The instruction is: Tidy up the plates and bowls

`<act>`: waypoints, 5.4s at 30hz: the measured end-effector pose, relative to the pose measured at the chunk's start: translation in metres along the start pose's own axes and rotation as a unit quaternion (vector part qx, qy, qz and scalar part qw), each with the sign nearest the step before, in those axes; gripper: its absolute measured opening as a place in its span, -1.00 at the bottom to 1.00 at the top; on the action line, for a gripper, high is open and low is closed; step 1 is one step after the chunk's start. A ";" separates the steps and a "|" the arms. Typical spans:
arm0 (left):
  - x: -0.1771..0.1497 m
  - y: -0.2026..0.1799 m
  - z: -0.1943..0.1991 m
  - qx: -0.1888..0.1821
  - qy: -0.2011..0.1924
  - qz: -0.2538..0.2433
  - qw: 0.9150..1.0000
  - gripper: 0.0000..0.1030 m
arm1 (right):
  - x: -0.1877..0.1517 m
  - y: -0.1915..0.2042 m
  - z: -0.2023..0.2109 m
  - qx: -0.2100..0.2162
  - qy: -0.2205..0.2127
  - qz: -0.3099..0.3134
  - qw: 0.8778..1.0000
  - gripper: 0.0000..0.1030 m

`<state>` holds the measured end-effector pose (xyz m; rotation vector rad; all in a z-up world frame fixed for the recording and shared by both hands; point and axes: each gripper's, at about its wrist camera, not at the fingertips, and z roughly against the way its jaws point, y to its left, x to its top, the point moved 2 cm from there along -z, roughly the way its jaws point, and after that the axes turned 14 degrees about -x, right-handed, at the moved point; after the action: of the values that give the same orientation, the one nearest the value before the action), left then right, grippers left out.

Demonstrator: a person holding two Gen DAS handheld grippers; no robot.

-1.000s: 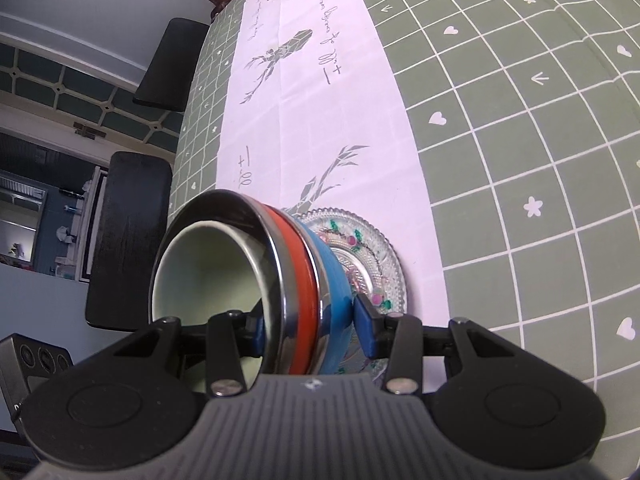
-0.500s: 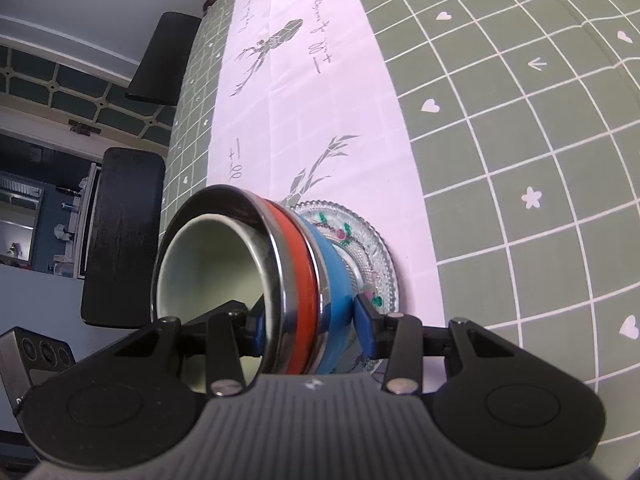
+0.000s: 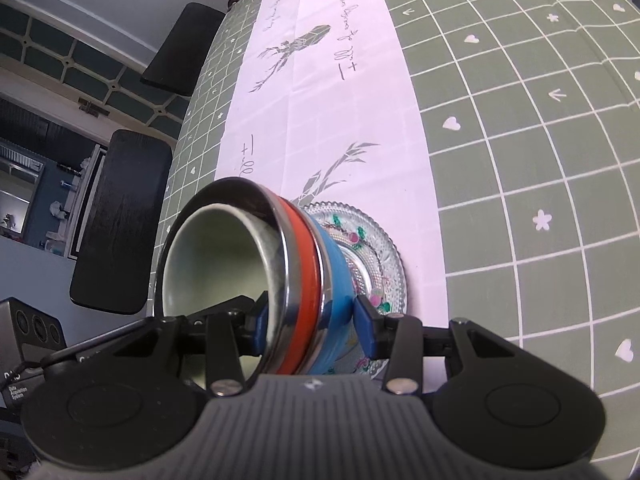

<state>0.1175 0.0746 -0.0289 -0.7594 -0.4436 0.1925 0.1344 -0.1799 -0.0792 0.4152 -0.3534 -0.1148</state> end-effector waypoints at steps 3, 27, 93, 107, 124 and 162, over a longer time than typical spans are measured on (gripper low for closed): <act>-0.001 -0.002 0.002 0.003 -0.007 -0.010 1.000 0.21 | -0.001 0.003 0.001 -0.002 -0.009 0.013 1.000 -0.12; -0.031 -0.095 0.082 0.107 -0.309 -0.337 0.883 0.54 | -0.016 0.038 0.100 -0.055 -0.335 0.176 0.924 0.70; -0.206 -0.101 0.066 0.180 -0.246 -0.338 0.891 0.83 | -0.209 -0.041 0.134 -0.192 -0.426 0.128 0.875 0.93; -0.205 -0.100 0.068 0.178 -0.246 -0.331 0.893 0.83 | -0.207 -0.043 0.133 -0.191 -0.420 0.127 0.878 0.93; -0.205 -0.100 0.068 0.179 -0.247 -0.329 0.894 0.83 | -0.204 -0.046 0.130 -0.189 -0.414 0.127 0.881 0.93; -0.207 -0.102 0.070 0.178 -0.252 -0.332 0.891 0.83 | -0.203 -0.045 0.124 -0.185 -0.400 0.129 0.888 0.93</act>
<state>-0.0979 -0.0217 0.0211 -0.1522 -1.1052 -0.1802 -0.1011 -0.2309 -0.0555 -0.0873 -1.1793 -0.0870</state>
